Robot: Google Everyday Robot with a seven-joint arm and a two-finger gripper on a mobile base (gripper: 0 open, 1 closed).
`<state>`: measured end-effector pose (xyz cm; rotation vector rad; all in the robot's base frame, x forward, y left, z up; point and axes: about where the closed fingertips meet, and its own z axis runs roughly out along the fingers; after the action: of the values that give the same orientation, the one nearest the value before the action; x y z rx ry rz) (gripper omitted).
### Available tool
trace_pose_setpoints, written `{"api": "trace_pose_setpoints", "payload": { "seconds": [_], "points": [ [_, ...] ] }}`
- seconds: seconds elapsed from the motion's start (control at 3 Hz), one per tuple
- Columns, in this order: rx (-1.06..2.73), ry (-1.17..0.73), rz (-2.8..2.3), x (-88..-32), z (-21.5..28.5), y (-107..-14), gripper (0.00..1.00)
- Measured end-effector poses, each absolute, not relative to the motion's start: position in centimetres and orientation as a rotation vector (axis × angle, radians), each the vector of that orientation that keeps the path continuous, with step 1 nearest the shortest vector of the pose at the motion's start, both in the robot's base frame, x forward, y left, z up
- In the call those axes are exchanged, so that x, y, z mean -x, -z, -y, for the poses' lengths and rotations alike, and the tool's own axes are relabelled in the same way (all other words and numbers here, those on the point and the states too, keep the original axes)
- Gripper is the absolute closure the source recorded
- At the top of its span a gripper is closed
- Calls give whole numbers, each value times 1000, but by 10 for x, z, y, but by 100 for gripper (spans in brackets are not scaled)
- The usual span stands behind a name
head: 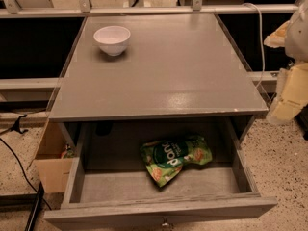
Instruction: Pick green rice chip bag from top drawer and place on counter
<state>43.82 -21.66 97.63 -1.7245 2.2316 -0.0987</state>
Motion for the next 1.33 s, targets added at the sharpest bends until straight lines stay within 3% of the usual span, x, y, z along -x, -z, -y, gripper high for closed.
{"api": "trace_pose_setpoints", "payload": {
  "seconds": [1.33],
  "points": [
    [1597, 22, -2268, -419, 195, -932, 0]
  ]
}}
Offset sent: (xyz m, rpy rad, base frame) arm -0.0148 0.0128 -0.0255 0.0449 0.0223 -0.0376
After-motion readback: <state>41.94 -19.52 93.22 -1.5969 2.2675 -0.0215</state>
